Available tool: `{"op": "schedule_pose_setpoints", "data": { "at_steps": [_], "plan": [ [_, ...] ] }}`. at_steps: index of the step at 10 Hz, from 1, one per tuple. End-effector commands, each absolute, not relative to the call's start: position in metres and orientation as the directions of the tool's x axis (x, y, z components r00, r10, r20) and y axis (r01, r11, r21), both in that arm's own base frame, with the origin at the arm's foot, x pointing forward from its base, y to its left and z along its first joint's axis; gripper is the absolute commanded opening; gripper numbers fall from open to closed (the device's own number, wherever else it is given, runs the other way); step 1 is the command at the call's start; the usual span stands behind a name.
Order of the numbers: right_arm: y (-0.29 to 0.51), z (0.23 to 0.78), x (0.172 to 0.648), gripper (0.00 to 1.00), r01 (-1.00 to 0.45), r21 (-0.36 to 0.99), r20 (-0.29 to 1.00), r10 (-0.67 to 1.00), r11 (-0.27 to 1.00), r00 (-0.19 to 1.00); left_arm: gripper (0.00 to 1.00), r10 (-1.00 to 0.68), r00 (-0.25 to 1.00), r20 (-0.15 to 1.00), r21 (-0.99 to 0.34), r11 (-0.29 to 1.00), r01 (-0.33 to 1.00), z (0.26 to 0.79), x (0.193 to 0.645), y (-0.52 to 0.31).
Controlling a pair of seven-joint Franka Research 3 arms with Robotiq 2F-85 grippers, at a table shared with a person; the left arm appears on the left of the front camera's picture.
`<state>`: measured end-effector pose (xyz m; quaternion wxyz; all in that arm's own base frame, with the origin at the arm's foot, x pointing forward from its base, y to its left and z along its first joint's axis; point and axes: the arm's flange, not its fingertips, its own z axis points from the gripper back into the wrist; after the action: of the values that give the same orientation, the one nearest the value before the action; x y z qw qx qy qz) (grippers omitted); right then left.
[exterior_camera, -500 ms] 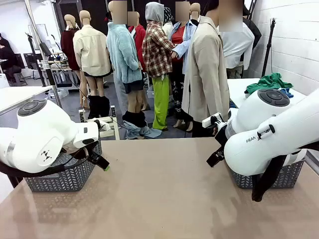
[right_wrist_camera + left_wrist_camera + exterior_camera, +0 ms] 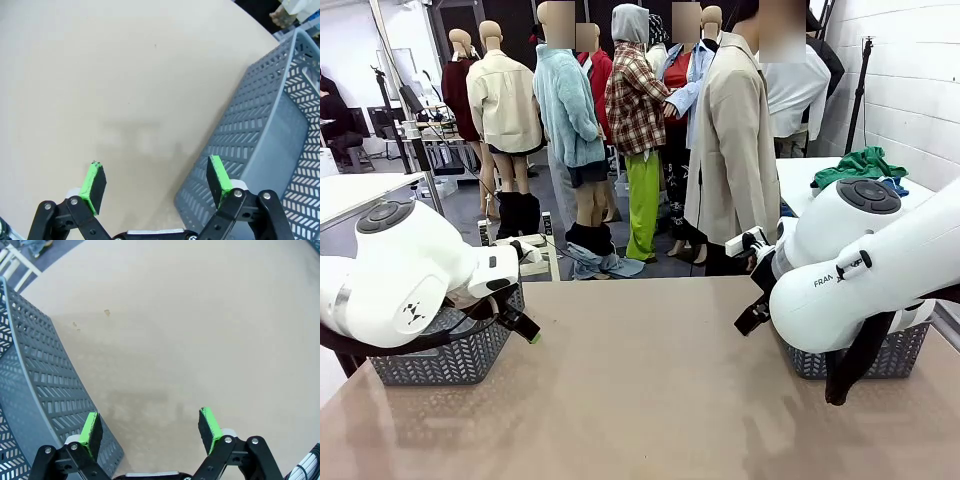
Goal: Sort the tops and bottoms.
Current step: Lift clothes from the center of the table with your left hand.
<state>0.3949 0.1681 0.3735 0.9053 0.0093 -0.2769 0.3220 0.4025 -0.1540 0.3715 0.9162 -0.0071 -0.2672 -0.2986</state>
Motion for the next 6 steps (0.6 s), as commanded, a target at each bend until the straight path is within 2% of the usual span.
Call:
{"op": "schedule_pose_setpoints", "data": {
  "at_steps": [1, 6],
  "plan": [
    [0.1679, 0.3735, 0.395, 1.0, -0.587, -0.16, 0.508, 0.576, 0.794, 0.641, 1.0, -0.539, 0.682, 0.495, 0.144, 0.825, 0.547, 0.3715, 0.4032, -0.152],
    [0.1679, 0.3735, 0.395, 1.0, -0.587, -0.16, 0.508, 0.576, 0.794, 0.641, 1.0, -0.539, 0.682, 0.495, 0.144, 0.825, 0.547, 0.3715, 0.4032, -0.152]
  ]
}}
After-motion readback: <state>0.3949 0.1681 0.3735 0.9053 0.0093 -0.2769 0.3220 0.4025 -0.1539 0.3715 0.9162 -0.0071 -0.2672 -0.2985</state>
